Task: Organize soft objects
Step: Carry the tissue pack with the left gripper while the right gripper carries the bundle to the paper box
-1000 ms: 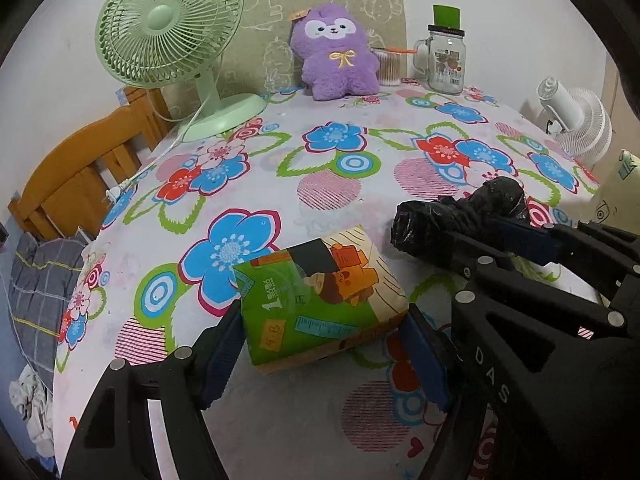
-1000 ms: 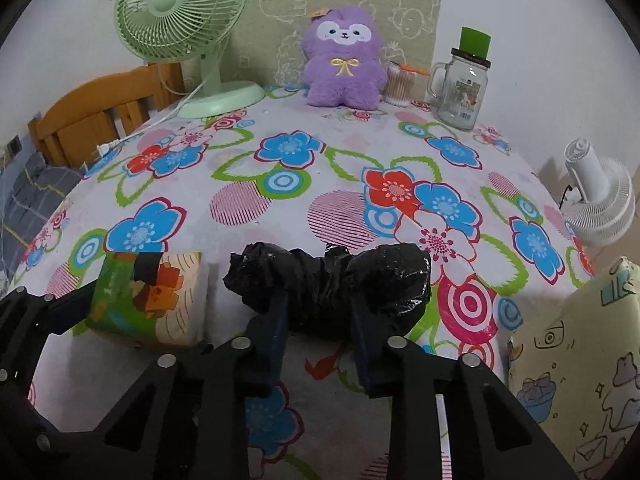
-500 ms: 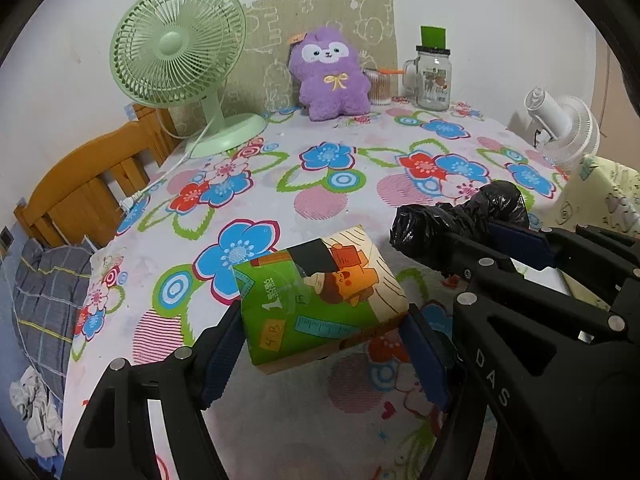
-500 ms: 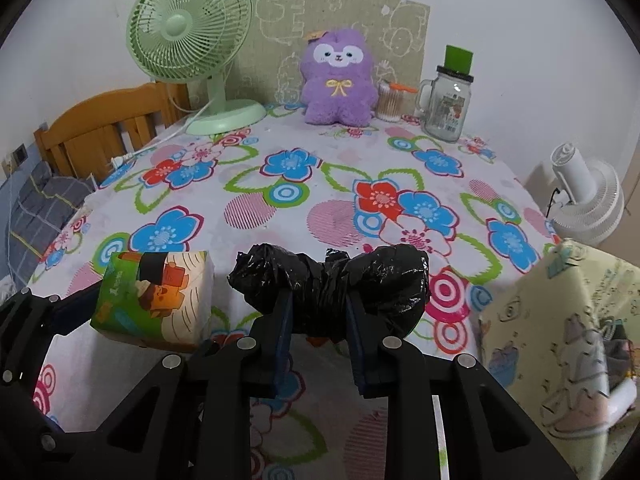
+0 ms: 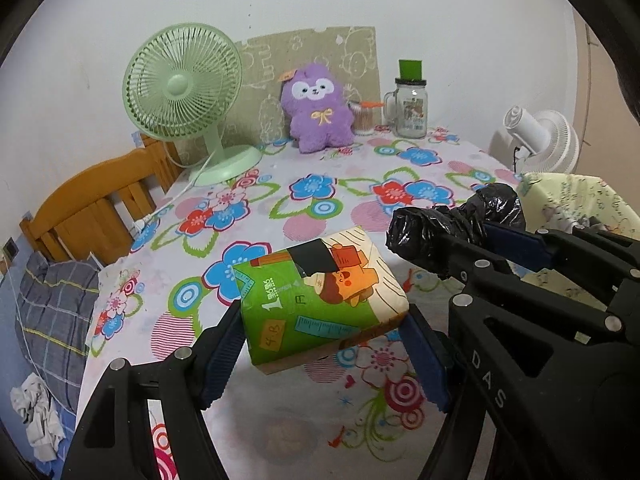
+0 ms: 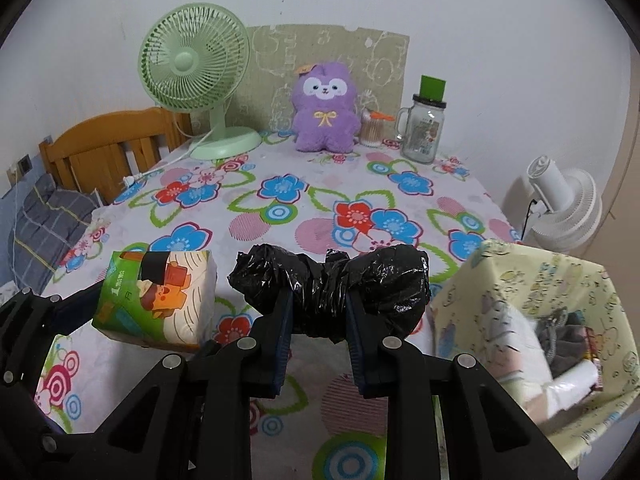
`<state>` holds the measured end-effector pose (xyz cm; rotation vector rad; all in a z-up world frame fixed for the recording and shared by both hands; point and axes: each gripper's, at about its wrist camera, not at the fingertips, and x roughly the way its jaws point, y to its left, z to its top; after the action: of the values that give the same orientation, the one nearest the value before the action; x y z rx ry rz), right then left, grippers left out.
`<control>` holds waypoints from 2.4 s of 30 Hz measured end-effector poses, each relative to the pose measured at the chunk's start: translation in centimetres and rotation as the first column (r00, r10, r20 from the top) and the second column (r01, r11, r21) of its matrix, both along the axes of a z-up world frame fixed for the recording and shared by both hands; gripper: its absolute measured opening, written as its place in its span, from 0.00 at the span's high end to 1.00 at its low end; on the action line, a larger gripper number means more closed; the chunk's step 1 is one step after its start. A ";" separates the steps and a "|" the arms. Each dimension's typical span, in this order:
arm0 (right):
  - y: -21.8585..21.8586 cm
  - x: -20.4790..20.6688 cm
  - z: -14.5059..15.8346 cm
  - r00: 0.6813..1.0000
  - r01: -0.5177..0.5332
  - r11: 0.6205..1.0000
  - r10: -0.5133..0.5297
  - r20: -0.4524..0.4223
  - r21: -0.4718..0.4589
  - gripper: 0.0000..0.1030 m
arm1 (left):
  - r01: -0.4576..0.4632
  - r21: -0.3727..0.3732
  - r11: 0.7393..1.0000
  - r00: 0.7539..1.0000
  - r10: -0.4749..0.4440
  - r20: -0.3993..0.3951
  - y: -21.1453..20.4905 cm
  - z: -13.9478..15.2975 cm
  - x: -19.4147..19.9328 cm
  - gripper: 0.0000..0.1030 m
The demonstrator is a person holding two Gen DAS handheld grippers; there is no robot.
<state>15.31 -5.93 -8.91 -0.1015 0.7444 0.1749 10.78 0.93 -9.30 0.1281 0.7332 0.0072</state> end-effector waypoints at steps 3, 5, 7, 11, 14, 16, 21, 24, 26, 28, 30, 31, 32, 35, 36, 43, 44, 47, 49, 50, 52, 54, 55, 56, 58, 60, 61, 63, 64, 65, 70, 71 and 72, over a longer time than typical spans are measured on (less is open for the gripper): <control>-0.5 -0.9 0.8 1.000 0.006 1.000 -0.006 0.016 0.004 0.73 | 0.007 0.000 1.000 1.000 -0.007 0.018 -0.5 0.7 -0.7 0.24; -0.8 -1.3 1.3 1.000 0.011 1.000 -0.011 0.026 0.006 0.73 | 0.012 0.002 1.000 0.999 -0.012 0.031 -0.8 1.2 -1.2 0.24; -1.2 -1.8 1.8 0.999 0.015 1.000 -0.015 0.034 0.008 0.73 | 0.019 0.003 1.000 0.999 -0.019 0.044 -1.2 1.7 -1.7 0.24; -2.0 -2.7 2.9 0.998 0.025 1.000 -0.026 0.052 0.011 0.73 | 0.028 0.006 1.000 0.998 -0.029 0.064 -1.9 2.6 -2.5 0.24; -2.6 -3.3 3.5 0.998 0.030 0.999 -0.031 0.062 0.013 0.73 | 0.035 0.007 0.999 0.996 -0.036 0.078 -2.5 3.2 -3.0 0.24; -3.1 -3.7 4.0 0.997 0.033 0.999 -0.034 0.069 0.014 0.73 | 0.039 0.006 0.999 0.995 -0.040 0.087 -2.9 3.7 -3.4 0.24; -3.9 -4.4 5.0 0.996 0.036 0.999 -0.037 0.084 0.016 0.73 | 0.042 0.003 0.999 0.993 -0.042 0.106 -3.7 4.6 -4.2 0.24; -4.4 -4.7 5.6 0.995 0.038 0.999 -0.040 0.090 0.022 0.73 | 0.045 0.002 0.999 0.992 -0.045 0.116 -4.2 5.1 -4.4 0.24; -4.8 -4.9 6.0 0.995 0.040 0.999 -0.042 0.095 0.025 0.73 | 0.048 0.003 0.999 0.991 -0.048 0.123 -4.5 5.5 -4.6 0.24; -5.1 -5.0 6.4 0.994 0.042 0.999 -0.044 0.100 0.026 0.73 | 0.052 0.004 0.999 0.990 -0.052 0.131 -4.8 5.9 -4.7 0.24; -5.5 -5.0 6.8 0.993 0.045 0.999 -0.047 0.104 0.029 0.73 | 0.056 0.004 0.998 0.989 -0.056 0.136 -5.1 6.3 -4.7 0.24; -5.7 -5.1 7.0 0.993 0.046 0.998 -0.049 0.105 0.031 0.73 | 0.059 0.004 0.998 0.989 -0.059 0.139 -5.3 6.5 -4.8 0.24; -5.9 -5.1 7.1 0.993 0.047 0.998 -0.051 0.107 0.033 0.73 | 0.061 0.003 0.998 0.988 -0.061 0.141 -5.5 6.6 -4.8 0.24; -6.6 -5.0 7.6 0.992 0.051 0.998 -0.055 0.113 0.035 0.73 | 0.069 0.002 0.998 0.987 -0.068 0.146 -6.1 7.0 -4.8 0.24; -6.8 -5.0 7.7 0.992 0.052 0.998 -0.056 0.114 0.036 0.73 | 0.071 0.003 0.997 0.987 -0.071 0.147 -6.3 7.2 -4.8 0.24; -8.6 -4.7 8.0 0.991 0.066 0.997 -0.070 0.117 0.039 0.73 | 0.092 0.001 0.996 0.984 -0.091 0.150 -7.9 7.6 -4.3 0.24; -9.0 -4.6 8.0 0.991 0.069 0.997 -0.073 0.116 0.040 0.73 | 0.095 0.001 0.995 0.984 -0.094 0.150 -8.1 7.6 -4.2 0.24; -10.1 -4.3 7.9 0.990 0.079 0.996 -0.084 0.109 0.045 0.73 | 0.111 0.002 0.994 0.983 -0.110 0.146 -9.1 7.5 -3.9 0.25; -11.0 -4.1 7.8 0.990 0.089 0.995 -0.093 0.108 0.044 0.73 | 0.124 0.005 0.992 0.982 -0.123 0.144 -9.8 7.5 -3.6 0.24; -11.5 -4.0 7.8 0.989 0.094 0.995 -0.099 0.107 0.044 0.73 | 0.130 0.004 0.992 0.981 -0.129 0.143 -10.2 7.5 -3.5 0.24; -12.3 -3.8 7.7 0.989 0.100 0.994 -0.104 0.105 0.045 0.73 | 0.145 0.000 0.989 0.980 -0.144 0.141 -11.0 7.4 -3.2 0.24; -13.2 -3.5 7.5 0.989 0.109 0.993 -0.113 0.098 0.051 0.72 | 0.159 0.000 0.987 0.978 -0.157 0.138 -11.9 7.3 -2.9 0.24; -13.7 -3.3 7.4 0.989 0.114 0.992 -0.119 0.094 0.058 0.72 | 0.164 0.000 0.986 0.977 -0.162 0.137 -12.2 7.2 -2.7 0.24; -14.1 -3.2 7.3 0.989 0.116 0.991 -0.122 0.089 0.064 0.72 | 0.172 0.000 0.985 0.976 -0.170 0.135 -12.6 7.1 -2.6 0.24; -14.9 -3.0 7.1 0.988 0.122 0.990 -0.127 0.083 0.070 0.72 | 0.184 0.004 0.983 0.974 -0.183 0.132 -13.5 7.0 -2.4 0.24; -15.7 -2.7 6.8 0.988 0.127 0.989 -0.133 0.077 0.071 0.72 | 0.190 0.007 0.982 0.974 -0.189 0.126 -14.1 6.8 -2.0 0.24; -16.1 -2.7 6.6 0.988 0.130 0.989 -0.136 0.075 0.073 0.72 | 0.194 0.008 0.981 0.973 -0.194 0.122 -14.5 6.7 -1.8 0.24; -16.8 -2.4 6.3 0.988 0.136 0.987 -0.142 0.069 0.082 0.70 | 0.202 0.011 0.979 0.972 -0.202 0.117 -15.2 6.5 -1.5 0.24; -17.2 -2.3 6.2 0.987 0.141 0.986 -0.147 0.065 0.086 0.69 | 0.206 0.013 0.978 0.972 -0.206 0.114 -15.5 6.4 -1.3 0.24; -17.6 -2.1 6.0 0.987 0.146 0.985 -0.152 0.057 0.093 0.68 | 0.210 0.015 0.978 0.971 -0.210 0.110 -15.8 6.3 -1.1 0.24; -19.5 -1.1 4.9 0.987 0.159 0.978 -0.162 0.010 0.137 0.58 | 0.234 0.021 0.972 0.968 -0.235 0.094 -17.3 5.8 -0.5 0.24; -19.8 -0.9 4.8 0.986 0.162 0.977 -0.164 0.004 0.140 0.51 | 0.237 0.022 0.971 0.967 -0.238 0.091 -17.6 5.7 -0.4 0.24; -20.1 -0.8 4.6 0.986 0.166 0.976 -0.168 0.001 0.140 0.45 | 0.240 0.023 0.971 0.966 -0.241 0.089 -17.9 5.6 -0.3 0.24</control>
<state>14.50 -25.99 -4.34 0.0933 0.7225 0.0660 10.50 -16.95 -3.75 0.2261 0.6227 -0.2133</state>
